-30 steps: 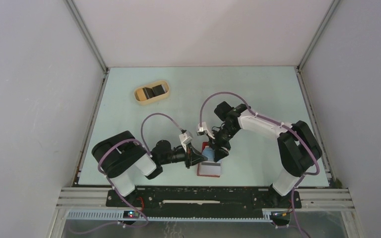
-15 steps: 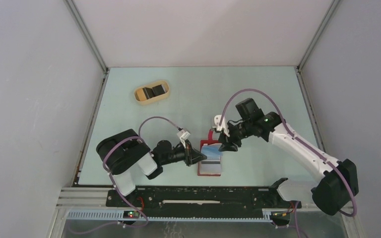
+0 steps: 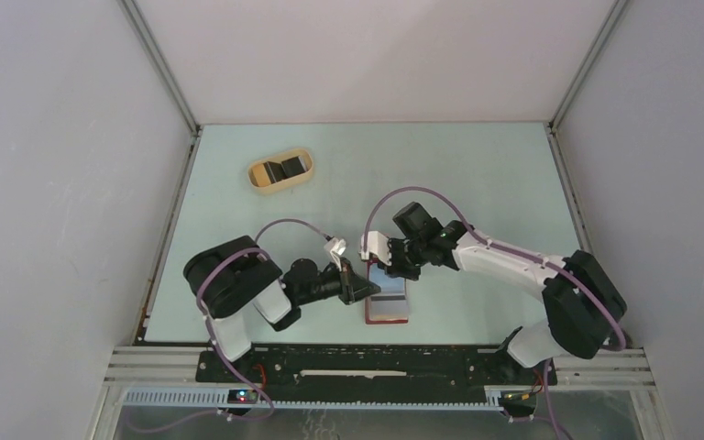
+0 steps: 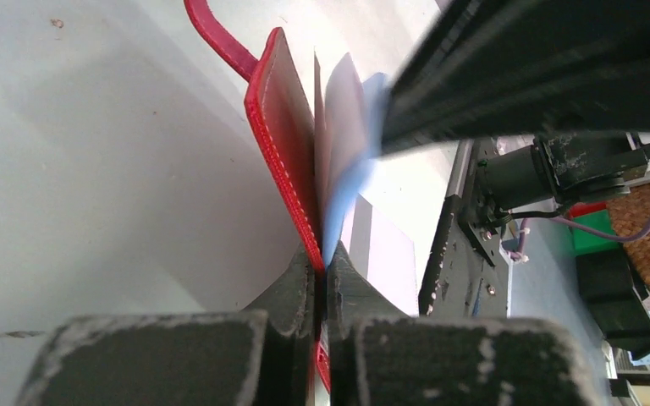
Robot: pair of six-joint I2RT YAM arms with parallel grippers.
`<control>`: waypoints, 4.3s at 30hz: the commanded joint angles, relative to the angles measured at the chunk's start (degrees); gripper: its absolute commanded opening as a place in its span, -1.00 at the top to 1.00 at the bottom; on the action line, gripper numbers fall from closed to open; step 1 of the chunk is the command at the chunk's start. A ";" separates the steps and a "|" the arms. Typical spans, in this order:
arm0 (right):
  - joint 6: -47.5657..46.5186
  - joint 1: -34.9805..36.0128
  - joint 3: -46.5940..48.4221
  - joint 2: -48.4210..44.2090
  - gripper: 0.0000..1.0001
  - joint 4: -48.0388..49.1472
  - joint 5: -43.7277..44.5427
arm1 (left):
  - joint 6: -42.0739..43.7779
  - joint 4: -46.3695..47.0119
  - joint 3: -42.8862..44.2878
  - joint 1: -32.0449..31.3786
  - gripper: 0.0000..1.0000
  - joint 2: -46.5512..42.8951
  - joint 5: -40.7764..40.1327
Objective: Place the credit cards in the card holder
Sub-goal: Open the card holder at the center of the board.
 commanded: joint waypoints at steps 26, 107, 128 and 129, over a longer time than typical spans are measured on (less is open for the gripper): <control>-6.17 2.17 2.12 0.65 0.91 -6.43 -5.59 | 7.50 7.79 0.77 0.28 0.95 -4.37 -1.79; -16.11 1.24 4.36 -28.46 -0.02 -28.15 -15.75 | 8.00 7.64 -6.02 -3.13 1.00 -26.58 5.71; -12.09 -0.20 2.99 -27.64 -0.03 -23.46 -11.39 | 1.62 7.07 -2.61 -0.82 1.00 -12.21 -6.17; -10.99 -0.42 2.65 -27.59 -0.04 -21.71 -10.29 | -0.40 7.55 -1.72 -0.86 1.00 -10.05 -7.61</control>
